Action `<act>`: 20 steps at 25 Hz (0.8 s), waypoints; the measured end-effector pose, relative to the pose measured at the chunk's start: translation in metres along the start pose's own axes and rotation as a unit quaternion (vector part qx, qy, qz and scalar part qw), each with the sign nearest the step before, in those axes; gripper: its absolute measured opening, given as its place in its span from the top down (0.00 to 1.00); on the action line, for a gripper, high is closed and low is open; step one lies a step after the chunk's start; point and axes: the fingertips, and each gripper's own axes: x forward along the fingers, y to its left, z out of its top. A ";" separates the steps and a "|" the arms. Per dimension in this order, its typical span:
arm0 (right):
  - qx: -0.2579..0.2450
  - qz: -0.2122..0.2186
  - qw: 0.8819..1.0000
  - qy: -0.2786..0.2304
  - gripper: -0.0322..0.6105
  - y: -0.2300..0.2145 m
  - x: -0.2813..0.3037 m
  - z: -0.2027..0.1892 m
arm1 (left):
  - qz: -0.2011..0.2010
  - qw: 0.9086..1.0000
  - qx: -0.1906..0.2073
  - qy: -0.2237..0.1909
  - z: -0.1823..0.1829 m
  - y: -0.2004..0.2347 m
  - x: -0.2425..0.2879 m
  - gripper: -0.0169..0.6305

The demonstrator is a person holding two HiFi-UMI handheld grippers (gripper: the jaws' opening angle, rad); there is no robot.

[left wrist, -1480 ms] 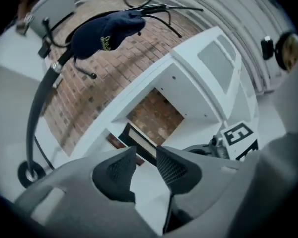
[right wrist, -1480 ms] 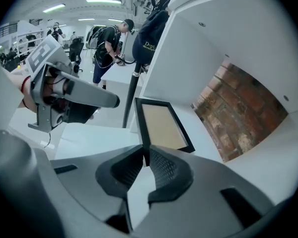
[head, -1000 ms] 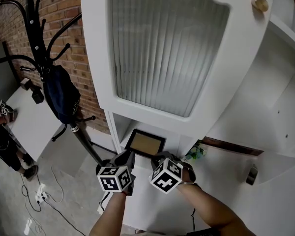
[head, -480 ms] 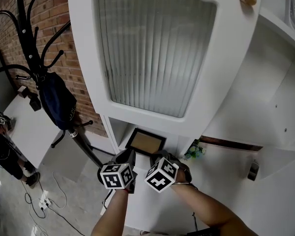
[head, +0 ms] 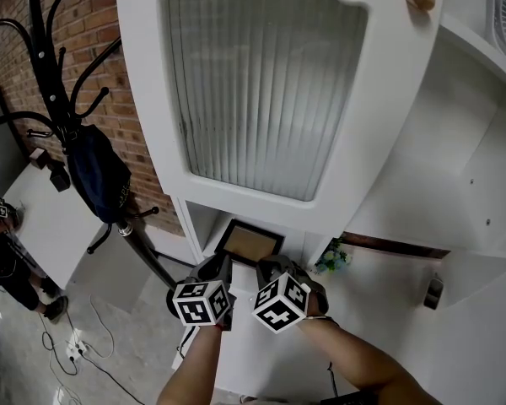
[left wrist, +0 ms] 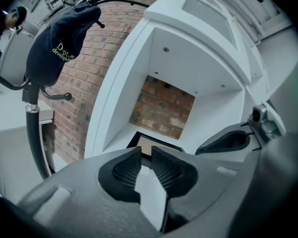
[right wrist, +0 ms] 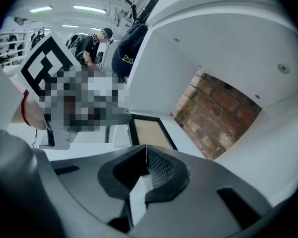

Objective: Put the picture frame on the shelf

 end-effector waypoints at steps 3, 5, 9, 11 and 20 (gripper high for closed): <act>0.021 0.011 0.999 -0.024 0.92 -0.001 -0.010 0.004 | -0.006 1.000 -0.001 -0.010 0.006 -0.004 -0.006 0.87; 0.035 0.026 0.998 -0.038 0.92 0.001 -0.018 0.003 | -0.012 1.000 0.005 -0.015 0.011 -0.009 -0.012 0.87; 0.059 0.049 0.996 -0.054 0.92 0.000 -0.034 -0.004 | -0.026 0.999 0.026 -0.022 0.016 -0.023 -0.024 0.87; 0.067 0.053 0.994 -0.063 0.92 -0.002 -0.042 -0.006 | -0.035 0.999 0.029 -0.023 0.016 -0.031 -0.028 0.87; 0.120 0.087 0.980 -0.129 0.92 0.000 -0.085 -0.012 | -0.091 0.995 0.035 -0.030 0.011 -0.074 -0.053 0.87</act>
